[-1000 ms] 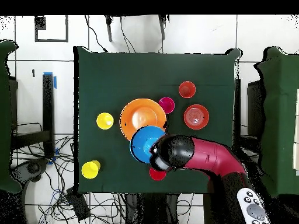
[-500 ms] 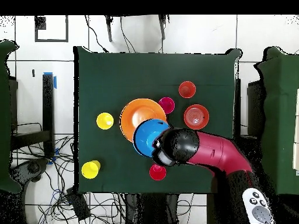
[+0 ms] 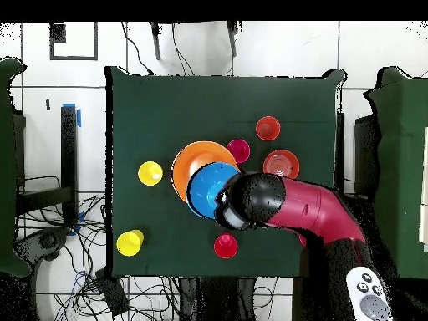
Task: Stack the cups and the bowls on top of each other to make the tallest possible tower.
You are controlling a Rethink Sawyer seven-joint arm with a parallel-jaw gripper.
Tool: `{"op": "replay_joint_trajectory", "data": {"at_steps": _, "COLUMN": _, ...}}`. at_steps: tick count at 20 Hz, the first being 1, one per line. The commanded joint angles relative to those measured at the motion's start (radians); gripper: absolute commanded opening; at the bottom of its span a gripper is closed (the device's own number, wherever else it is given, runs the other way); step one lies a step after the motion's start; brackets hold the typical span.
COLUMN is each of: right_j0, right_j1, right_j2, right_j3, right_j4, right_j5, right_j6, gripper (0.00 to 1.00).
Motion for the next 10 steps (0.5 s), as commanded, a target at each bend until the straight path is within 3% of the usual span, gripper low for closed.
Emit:
{"op": "replay_joint_trajectory", "data": {"at_steps": 1, "right_j0": 0.061, "right_j1": 0.052, "right_j2": 0.003, "right_j3": -0.081, "right_j4": 0.023, "right_j5": 0.058, "right_j6": 0.130, "gripper": 0.00}}
{"op": "replay_joint_trajectory", "data": {"at_steps": 10, "right_j0": 0.095, "right_j1": 0.117, "right_j2": -0.013, "right_j3": -0.134, "right_j4": 0.026, "right_j5": 0.040, "right_j6": 0.144, "gripper": 0.00}}
